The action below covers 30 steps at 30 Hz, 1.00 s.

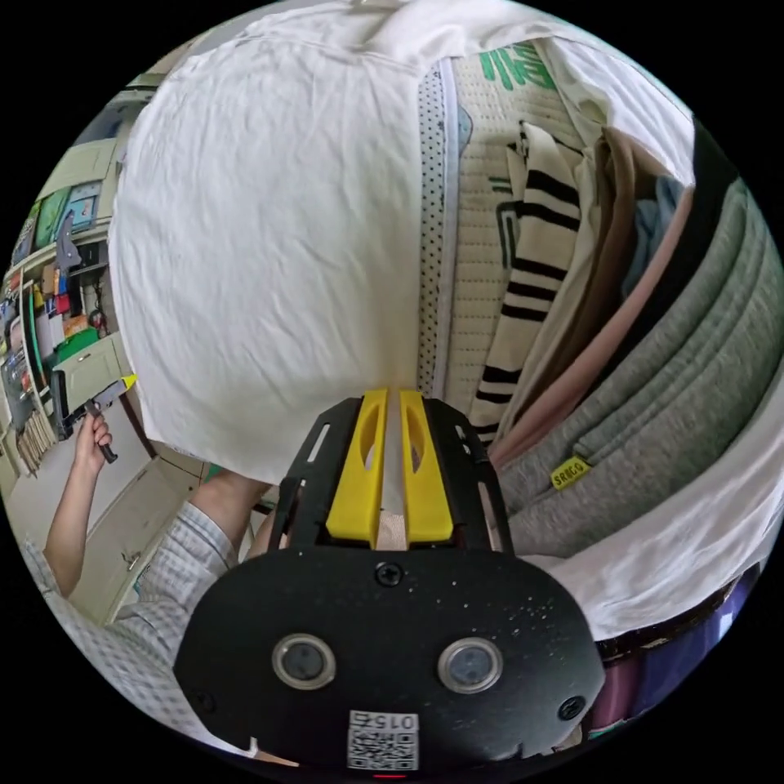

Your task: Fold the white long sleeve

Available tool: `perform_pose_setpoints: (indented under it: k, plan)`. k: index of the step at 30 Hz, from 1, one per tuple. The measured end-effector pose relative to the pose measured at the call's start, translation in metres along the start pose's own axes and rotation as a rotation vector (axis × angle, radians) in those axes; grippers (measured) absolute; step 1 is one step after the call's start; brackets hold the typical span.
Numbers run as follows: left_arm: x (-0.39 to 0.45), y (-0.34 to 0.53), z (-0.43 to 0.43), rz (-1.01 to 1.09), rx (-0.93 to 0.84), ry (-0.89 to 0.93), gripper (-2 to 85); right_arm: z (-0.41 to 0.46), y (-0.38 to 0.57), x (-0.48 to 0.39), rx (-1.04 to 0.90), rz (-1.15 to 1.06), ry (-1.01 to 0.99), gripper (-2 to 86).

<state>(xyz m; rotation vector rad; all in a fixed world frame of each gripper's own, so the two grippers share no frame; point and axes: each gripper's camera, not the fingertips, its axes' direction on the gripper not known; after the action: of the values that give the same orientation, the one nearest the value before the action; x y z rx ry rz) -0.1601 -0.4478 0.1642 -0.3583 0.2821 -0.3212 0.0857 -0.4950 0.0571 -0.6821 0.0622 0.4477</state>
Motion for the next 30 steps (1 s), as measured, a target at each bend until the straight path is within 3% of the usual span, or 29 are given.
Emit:
perform_pose_setpoints:
  k: [3,8,16,19,24,27,30]
  plan:
    - [0.014,-0.028,-0.03,0.06,0.085,-0.034,2.9,-0.052,-0.013,0.001,0.14,-0.063,-0.035,5.5]
    - [0.063,-0.119,-0.076,0.217,0.229,-0.102,5.4,-0.129,-0.086,-0.001,0.265,-0.132,0.133,7.9]
    - [0.146,-0.265,-0.079,0.305,0.291,-0.111,5.7,-0.231,-0.168,0.124,0.426,0.274,0.083,11.0]
    - [0.185,-0.292,-0.068,0.351,0.306,-0.09,5.8,-0.25,-0.165,0.2,0.484,0.478,-0.045,11.3]
    - [0.358,-0.327,-0.014,0.84,0.299,-0.124,6.9,-0.257,-0.152,0.3,0.535,0.678,-0.204,11.4]
    - [0.452,-0.378,0.028,0.943,0.233,0.037,8.1,-0.252,-0.15,0.34,0.553,0.729,-0.313,11.4]
    - [0.541,-0.428,0.073,0.978,0.191,0.074,8.9,-0.244,-0.152,0.374,0.576,0.773,-0.454,11.5]
